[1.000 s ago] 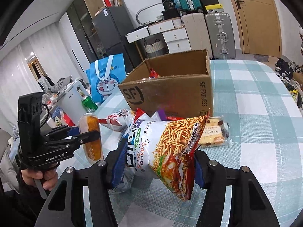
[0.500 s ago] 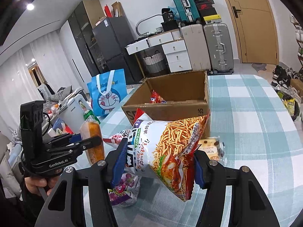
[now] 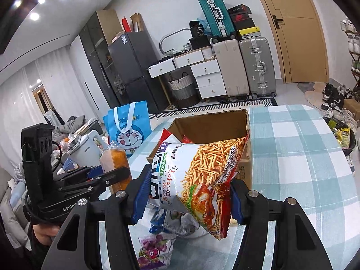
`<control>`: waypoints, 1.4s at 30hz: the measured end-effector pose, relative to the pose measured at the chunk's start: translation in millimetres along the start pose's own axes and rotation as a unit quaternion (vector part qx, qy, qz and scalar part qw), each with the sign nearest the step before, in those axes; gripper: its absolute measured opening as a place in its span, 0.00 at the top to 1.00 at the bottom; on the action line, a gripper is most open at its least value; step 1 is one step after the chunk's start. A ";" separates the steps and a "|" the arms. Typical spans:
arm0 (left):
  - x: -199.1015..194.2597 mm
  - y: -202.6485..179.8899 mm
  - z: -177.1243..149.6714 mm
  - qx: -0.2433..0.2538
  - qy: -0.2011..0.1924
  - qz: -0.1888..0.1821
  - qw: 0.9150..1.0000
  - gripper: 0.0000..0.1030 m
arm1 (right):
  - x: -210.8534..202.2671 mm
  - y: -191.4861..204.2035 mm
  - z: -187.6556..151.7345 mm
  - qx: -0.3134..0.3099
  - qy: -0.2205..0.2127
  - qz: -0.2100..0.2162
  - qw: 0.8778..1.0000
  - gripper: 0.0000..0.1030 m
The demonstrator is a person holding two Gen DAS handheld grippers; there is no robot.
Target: Organize snacks
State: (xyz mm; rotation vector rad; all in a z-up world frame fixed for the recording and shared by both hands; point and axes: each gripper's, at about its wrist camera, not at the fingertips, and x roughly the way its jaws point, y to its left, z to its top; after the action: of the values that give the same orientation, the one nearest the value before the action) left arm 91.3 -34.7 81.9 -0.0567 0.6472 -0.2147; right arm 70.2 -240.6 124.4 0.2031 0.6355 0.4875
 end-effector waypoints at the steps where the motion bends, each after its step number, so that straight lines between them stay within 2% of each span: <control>1: 1.3 -0.7 3.0 0.000 -0.002 0.001 1.000 0.67 | 1.4 -0.2 2.5 0.002 -0.001 -0.001 1.000 0.42; 18: 49.4 -6.4 48.7 0.001 -0.006 0.006 1.000 0.67 | 43.4 -22.3 29.8 0.045 -0.003 -0.014 0.999 0.42; 25: 62.2 1.3 64.7 -0.013 -0.023 0.016 1.000 0.67 | 63.3 -33.2 37.1 0.062 -0.006 -0.030 0.998 0.42; 34: 66.3 14.8 79.5 -0.040 -0.055 0.023 0.997 0.67 | 78.2 -39.0 37.8 0.064 -0.004 -0.039 0.997 0.42; 42: 91.6 13.1 85.9 -0.037 -0.046 0.030 0.998 0.67 | 95.2 -45.4 33.5 0.065 0.016 -0.047 0.997 0.42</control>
State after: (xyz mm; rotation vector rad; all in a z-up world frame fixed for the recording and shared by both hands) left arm 216.7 -43.0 94.5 -0.1177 0.5633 -0.1294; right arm 174.0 -234.2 86.7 0.2867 0.7047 0.3592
